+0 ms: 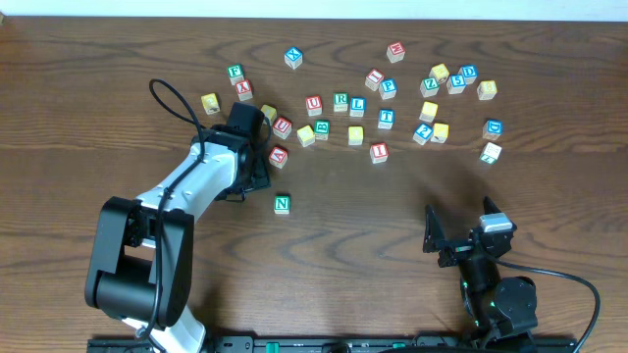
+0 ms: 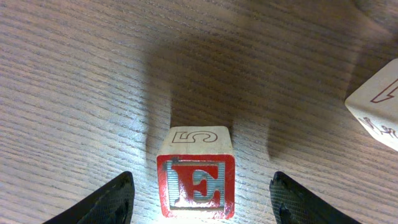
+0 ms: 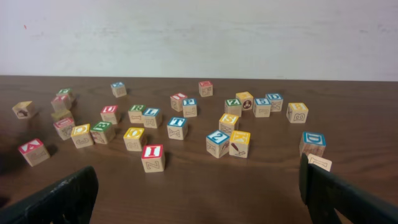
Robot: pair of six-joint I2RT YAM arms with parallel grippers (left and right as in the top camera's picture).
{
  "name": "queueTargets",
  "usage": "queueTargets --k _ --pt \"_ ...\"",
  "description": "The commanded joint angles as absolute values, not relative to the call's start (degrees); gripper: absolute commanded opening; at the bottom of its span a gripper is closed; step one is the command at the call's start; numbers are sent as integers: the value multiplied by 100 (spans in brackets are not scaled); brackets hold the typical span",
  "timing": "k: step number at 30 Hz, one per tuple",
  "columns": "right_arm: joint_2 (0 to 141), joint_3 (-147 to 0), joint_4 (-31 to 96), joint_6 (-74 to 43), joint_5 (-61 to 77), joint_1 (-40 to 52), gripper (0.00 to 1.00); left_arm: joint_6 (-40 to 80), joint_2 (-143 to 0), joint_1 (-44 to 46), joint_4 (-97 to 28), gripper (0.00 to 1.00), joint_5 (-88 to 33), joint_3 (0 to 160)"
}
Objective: Spell out NEURIPS
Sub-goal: 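Lower the left gripper onto the red E block and close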
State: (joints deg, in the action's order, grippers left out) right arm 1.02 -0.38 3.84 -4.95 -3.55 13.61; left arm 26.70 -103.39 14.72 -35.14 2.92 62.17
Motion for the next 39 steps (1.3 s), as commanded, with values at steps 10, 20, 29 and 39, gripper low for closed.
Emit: queueTargets --k 10,20,29,39 --pt "82 -32 408 -462 -346 1317 99 2569 -10370 1452 -3496 68 362 6195" --pt "82 -32 405 -462 -346 1317 99 2571 -10372 1452 -3413 68 360 6187" --pt "82 -32 408 -462 -346 1317 99 2571 -10372 1452 -3319 67 360 6020" --pt "82 -32 405 -462 -346 1317 99 2569 -10372 1452 -3282 68 362 6023"
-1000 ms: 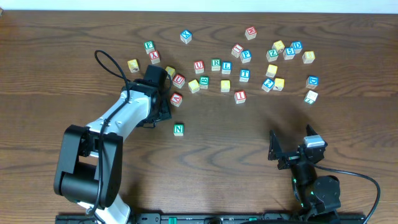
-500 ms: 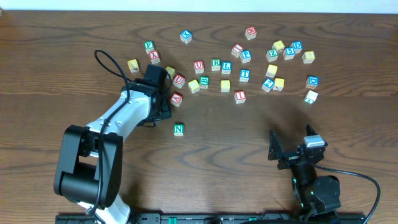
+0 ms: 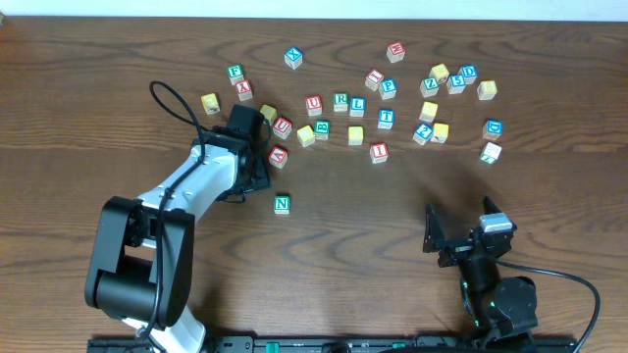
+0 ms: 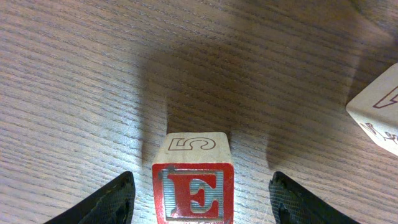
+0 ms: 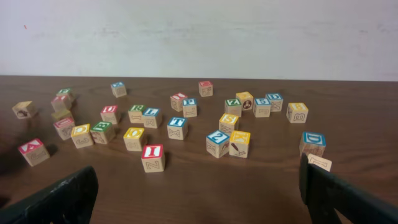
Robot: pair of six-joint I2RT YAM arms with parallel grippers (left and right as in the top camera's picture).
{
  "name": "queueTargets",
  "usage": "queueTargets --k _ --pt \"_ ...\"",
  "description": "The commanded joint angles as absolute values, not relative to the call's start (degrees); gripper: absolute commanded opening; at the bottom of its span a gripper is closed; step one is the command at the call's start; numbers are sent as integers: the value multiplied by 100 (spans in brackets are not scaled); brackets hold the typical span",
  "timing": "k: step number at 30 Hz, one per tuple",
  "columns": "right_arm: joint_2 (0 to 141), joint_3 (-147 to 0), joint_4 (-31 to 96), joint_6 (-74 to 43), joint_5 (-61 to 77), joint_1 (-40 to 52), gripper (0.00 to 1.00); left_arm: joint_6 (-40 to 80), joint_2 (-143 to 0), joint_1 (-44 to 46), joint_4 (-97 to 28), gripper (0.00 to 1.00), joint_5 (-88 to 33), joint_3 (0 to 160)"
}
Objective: Spell out NEURIPS
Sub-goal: 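Lower the left gripper onto the red E block and close, then lift the red E block and carry it toward the N block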
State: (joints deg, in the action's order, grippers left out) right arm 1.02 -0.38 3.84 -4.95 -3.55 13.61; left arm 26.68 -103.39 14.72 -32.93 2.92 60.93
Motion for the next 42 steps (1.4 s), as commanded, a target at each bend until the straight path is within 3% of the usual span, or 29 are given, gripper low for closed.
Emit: queueTargets --k 1,4,7,15,25,42 --pt "82 -32 405 -462 -346 1317 99 2569 -10372 1452 -3282 67 362 6023" --pt "82 -32 405 -462 -346 1317 99 2567 -10372 1452 -3264 67 362 6020" --pt "82 -32 405 -462 -346 1317 99 2567 -10372 1452 -3249 59 362 6023" --pt "82 -32 408 -462 -346 1317 99 2550 -10372 1452 -3249 54 360 6020" --pt "82 -32 408 -462 -346 1317 99 2550 -10372 1452 -3258 35 360 6020" --pt "86 -32 408 -462 -346 1317 99 2508 -10372 1452 -3258 30 357 6025"
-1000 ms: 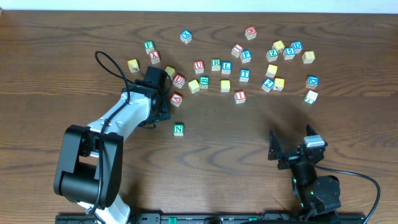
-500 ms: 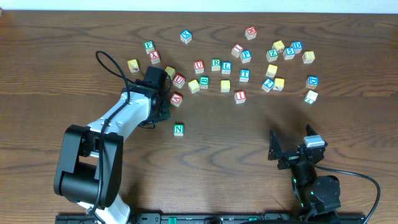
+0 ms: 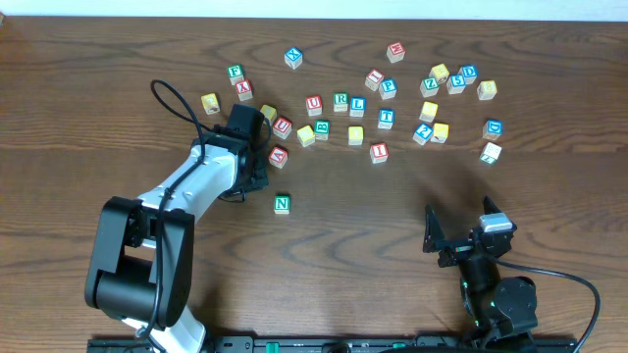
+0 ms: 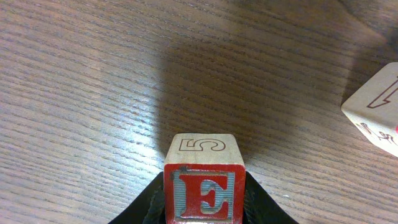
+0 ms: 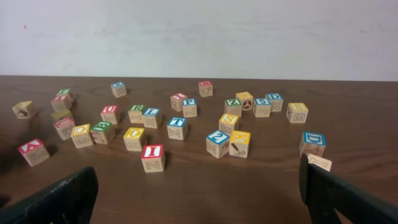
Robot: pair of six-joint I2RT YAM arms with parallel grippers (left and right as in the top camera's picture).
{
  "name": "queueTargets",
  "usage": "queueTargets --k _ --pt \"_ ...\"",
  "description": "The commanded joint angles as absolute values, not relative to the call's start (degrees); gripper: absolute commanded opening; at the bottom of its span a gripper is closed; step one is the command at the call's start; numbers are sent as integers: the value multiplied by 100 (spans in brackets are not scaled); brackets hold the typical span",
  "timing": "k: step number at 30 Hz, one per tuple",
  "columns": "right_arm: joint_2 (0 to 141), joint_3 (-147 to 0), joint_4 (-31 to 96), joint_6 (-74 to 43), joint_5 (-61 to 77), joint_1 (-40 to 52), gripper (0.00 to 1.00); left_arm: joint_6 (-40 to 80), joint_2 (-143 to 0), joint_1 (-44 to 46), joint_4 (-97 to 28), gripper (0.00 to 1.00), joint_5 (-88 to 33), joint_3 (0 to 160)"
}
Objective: Spell out NEURIPS
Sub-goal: 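Lift the red E block and carry it toward the N block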
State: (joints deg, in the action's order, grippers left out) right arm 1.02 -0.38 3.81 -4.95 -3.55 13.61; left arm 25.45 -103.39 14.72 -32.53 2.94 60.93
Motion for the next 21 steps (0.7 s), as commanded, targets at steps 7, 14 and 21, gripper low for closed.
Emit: queueTargets --k 7,14,21 --pt "86 -32 405 -462 -346 1317 99 2346 -10252 1452 -3588 29 360 6257" --pt "86 -32 408 -464 -346 1317 99 2141 -9612 1452 -3957 29 360 6484" --pt "86 -32 408 -462 -346 1317 99 2141 -8462 1455 -4200 24 113 6486"
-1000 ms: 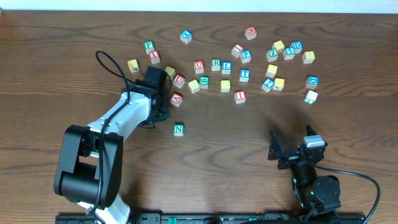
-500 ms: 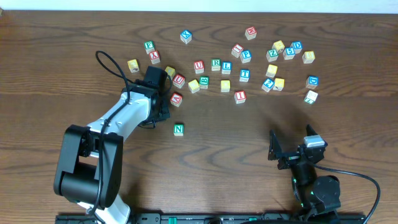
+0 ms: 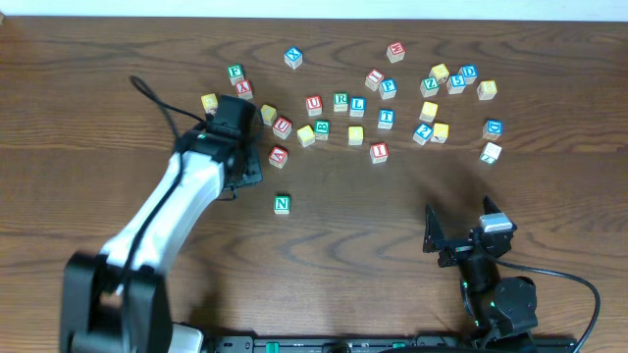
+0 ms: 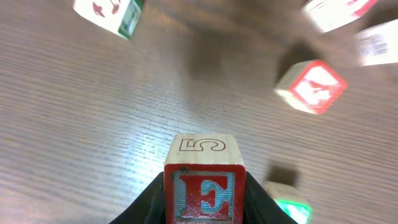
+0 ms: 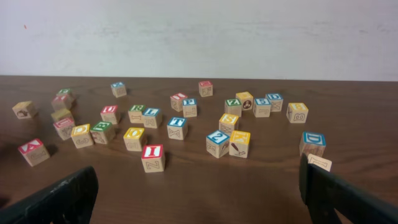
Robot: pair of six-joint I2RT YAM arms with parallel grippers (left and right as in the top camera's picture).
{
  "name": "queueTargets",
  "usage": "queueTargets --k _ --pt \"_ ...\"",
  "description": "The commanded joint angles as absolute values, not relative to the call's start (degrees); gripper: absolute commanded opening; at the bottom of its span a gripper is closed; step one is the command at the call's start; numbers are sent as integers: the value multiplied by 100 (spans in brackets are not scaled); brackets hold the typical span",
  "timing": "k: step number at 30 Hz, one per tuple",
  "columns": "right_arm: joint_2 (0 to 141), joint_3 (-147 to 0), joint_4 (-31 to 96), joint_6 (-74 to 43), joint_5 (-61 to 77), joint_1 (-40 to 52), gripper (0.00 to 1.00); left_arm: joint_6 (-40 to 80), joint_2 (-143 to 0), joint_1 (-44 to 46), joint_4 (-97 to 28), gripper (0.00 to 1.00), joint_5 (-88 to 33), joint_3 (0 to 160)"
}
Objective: Spell out NEURIPS
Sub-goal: 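Lift the red E block and carry it toward the N block, then lower the red E block beside the right of the N block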
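Note:
My left gripper (image 4: 204, 198) is shut on the red E block (image 4: 204, 180), whose upper face shows a 5, and holds it above the table. In the overhead view the left gripper (image 3: 242, 163) hangs just left of a red block (image 3: 279, 155) and hides the E block. The green N block (image 3: 282, 204) lies alone below it and shows blurred in the left wrist view as the N block (image 4: 287, 206). The red U (image 3: 313, 103), green R (image 3: 340, 101), blue P (image 3: 389, 87) and red I (image 3: 379, 152) sit in the scatter. My right gripper (image 3: 459, 239) rests open at the near right, holding nothing.
Several more letter blocks lie scattered across the far half of the table (image 3: 392, 216). A red block (image 4: 310, 87) and a green-sided block (image 4: 106, 11) lie under the left wrist. The red I block (image 5: 152, 156) is nearest the right gripper (image 5: 199, 200).
My left gripper, still shut on the E block, has risen off the table with it. The left arm stands higher, and more blocks show below the wrist. The right arm has not moved.
First my left gripper stood open around the E block on the table, beside the red block. It stayed open a little later with the block deeper between the fingers. Then it was shut on the block, and now holds it in the air.

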State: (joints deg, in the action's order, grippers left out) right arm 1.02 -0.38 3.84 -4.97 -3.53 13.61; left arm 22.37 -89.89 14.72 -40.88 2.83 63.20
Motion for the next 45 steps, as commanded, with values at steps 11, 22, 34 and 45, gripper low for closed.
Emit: queueTargets --k 11,22,34,45 --pt "86 -32 408 -462 -346 1317 99 2139 -7175 1481 -4766 20 -972 6484" --pt "86 -32 408 -462 -346 1317 99 1946 -7365 2547 -4886 19 -1074 6396" --pt "86 -32 405 -464 -346 1317 99 2062 -8399 3492 -4705 19 -506 6396" --pt "86 -32 405 -462 -346 1317 99 2698 -9931 3747 -3948 8 -502 6396"
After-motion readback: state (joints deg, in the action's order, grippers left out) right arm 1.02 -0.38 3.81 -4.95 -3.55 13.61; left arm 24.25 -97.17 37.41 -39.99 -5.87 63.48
